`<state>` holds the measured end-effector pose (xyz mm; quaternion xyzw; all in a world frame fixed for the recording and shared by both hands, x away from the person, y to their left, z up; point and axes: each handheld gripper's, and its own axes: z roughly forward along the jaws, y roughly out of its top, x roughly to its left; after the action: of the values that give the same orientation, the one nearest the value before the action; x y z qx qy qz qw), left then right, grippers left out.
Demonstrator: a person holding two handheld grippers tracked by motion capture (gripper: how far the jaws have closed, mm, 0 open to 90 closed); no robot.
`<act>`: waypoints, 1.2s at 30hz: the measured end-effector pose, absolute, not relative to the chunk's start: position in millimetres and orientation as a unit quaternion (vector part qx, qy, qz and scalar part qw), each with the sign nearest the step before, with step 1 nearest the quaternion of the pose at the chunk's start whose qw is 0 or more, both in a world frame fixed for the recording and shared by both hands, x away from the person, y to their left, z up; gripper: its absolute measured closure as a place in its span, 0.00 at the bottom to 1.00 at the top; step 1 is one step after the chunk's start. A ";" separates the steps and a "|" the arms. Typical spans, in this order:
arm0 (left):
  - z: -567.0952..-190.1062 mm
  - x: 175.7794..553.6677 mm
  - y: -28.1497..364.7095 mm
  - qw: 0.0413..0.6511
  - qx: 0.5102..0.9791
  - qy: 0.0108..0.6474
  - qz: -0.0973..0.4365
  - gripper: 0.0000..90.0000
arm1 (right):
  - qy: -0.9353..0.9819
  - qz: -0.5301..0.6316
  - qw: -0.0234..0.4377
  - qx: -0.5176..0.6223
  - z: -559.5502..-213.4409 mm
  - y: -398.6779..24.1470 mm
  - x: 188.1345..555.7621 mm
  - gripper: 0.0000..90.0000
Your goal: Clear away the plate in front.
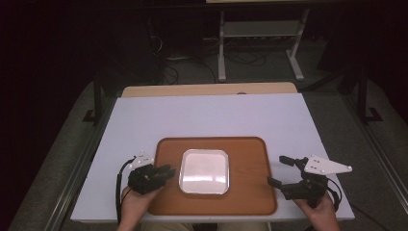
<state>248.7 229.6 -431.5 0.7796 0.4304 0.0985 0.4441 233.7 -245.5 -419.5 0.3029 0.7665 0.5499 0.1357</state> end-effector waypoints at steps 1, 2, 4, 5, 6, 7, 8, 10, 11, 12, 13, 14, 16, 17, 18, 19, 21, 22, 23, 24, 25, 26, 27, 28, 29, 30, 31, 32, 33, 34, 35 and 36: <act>-430.9 247.8 230.1 0.445 0.780 0.428 0.100 0.73 | 0.767 0.549 0.136 0.303 -419.6 -245.1 233.7 0.15; -430.1 247.1 230.9 0.446 0.781 0.425 0.103 0.73 | 0.767 0.549 0.136 0.303 -419.8 -244.8 233.8 0.15; -428.5 245.9 232.5 0.447 0.782 0.422 0.107 0.73 | 0.768 0.548 0.135 0.302 -420.0 -244.8 234.1 0.15; -427.9 245.6 233.2 0.448 0.782 0.420 0.109 0.72 | 0.768 0.548 0.135 0.302 -420.1 -244.8 234.2 0.15; -427.2 245.3 233.9 0.448 0.783 0.417 0.112 0.72 | 0.768 0.548 0.134 0.302 -420.2 -244.8 234.3 0.15; -426.6 244.8 234.5 0.448 0.783 0.417 0.114 0.71 | 0.768 0.548 0.134 0.302 -420.2 -244.8 234.3 0.15; -426.0 244.6 235.3 0.449 0.783 0.415 0.114 0.71 | 0.769 0.548 0.134 0.302 -420.3 -244.8 234.4 0.15; -425.1 244.5 237.1 0.449 0.784 0.412 0.118 0.70 | 0.770 0.547 0.133 0.301 -420.5 -244.9 234.8 0.15; -425.0 244.6 237.9 0.449 0.784 0.412 0.120 0.69 | 0.770 0.547 0.133 0.301 -420.6 -244.8 235.0 0.15; -424.7 244.8 239.0 0.448 0.784 0.411 0.121 0.69 | 0.770 0.546 0.132 0.301 -420.7 -244.8 235.2 0.15; -424.5 244.8 240.1 0.449 0.784 0.410 0.122 0.69 | 0.771 0.546 0.132 0.301 -420.9 -244.8 235.4 0.15; -424.2 244.8 241.1 0.449 0.784 0.410 0.124 0.68 | 0.771 0.546 0.131 0.301 -421.0 -244.8 235.6 0.15; -423.3 244.9 243.3 0.449 0.784 0.409 0.128 0.67 | 0.771 0.545 0.132 0.301 -421.5 -244.8 236.1 0.15; -422.9 244.8 244.4 0.450 0.784 0.407 0.131 0.66 | 0.771 0.545 0.131 0.301 -421.7 -244.7 236.3 0.15; -422.4 244.5 245.4 0.450 0.784 0.408 0.133 0.66 | 0.772 0.545 0.130 0.302 -421.8 -244.6 236.4 0.15; -422.2 244.5 246.5 0.451 0.783 0.407 0.135 0.65 | 0.772 0.544 0.130 0.302 -421.9 -244.6 236.4 0.15; -421.3 244.7 249.6 0.452 0.782 0.408 0.136 0.64 | 0.772 0.544 0.130 0.302 -422.0 -244.6 236.6 0.15; -420.7 244.8 251.3 0.453 0.780 0.409 0.138 0.63 | 0.772 0.544 0.129 0.302 -422.1 -244.6 236.6 0.15; -420.2 244.8 253.1 0.456 0.778 0.409 0.140 0.62 | 0.772 0.544 0.129 0.303 -422.2 -244.6 236.7 0.15; -419.6 244.8 255.2 0.456 0.778 0.409 0.143 0.61 | 0.772 0.543 0.129 0.303 -422.2 -244.6 236.7 0.15; -419.2 244.7 257.2 0.456 0.777 0.409 0.145 0.61 | 0.773 0.543 0.129 0.303 -422.3 -244.6 236.8 0.15; -418.9 244.8 259.5 0.458 0.775 0.410 0.147 0.60 | 0.773 0.543 0.129 0.303 -422.3 -244.7 236.8 0.15; -418.5 244.8 261.6 0.458 0.774 0.411 0.151 0.59 | 0.773 0.542 0.129 0.303 -422.4 -244.7 236.8 0.15; -418.1 244.7 263.6 0.459 0.772 0.412 0.153 0.58 | 0.773 0.542 0.129 0.303 -422.4 -244.7 236.9 0.15; -417.6 244.5 265.5 0.460 0.771 0.412 0.154 0.58 | 0.773 0.542 0.129 0.303 -422.6 -244.7 237.0 0.15; -417.0 244.4 267.0 0.461 0.770 0.412 0.156 0.56 | 0.773 0.542 0.129 0.303 -422.7 -244.6 237.1 0.15; -416.5 244.0 268.4 0.461 0.770 0.410 0.159 0.55 | 0.774 0.541 0.129 0.303 -422.8 -244.6 237.2 0.15; -415.9 243.5 269.7 0.460 0.770 0.410 0.164 0.54 | 0.774 0.541 0.130 0.303 -422.8 -244.6 237.3 0.15; -415.5 243.2 270.9 0.460 0.770 0.410 0.168 0.53 | 0.774 0.540 0.130 0.303 -422.9 -244.6 237.3 0.15; -415.4 243.1 272.3 0.459 0.769 0.411 0.170 0.52 | 0.775 0.540 0.130 0.303 -422.9 -244.5 237.3 0.15; -415.3 243.1 273.7 0.460 0.768 0.410 0.172 0.50 | 0.775 0.540 0.130 0.303 -423.0 -244.5 237.3 0.15; -415.4 242.7 274.7 0.462 0.766 0.412 0.174 0.49 | 0.775 0.540 0.130 0.303 -423.0 -244.5 237.3 0.15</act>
<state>242.7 274.7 -415.4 0.7659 0.4116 0.1743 0.4623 237.3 -244.5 -423.0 0.3025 0.7749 0.5395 0.1302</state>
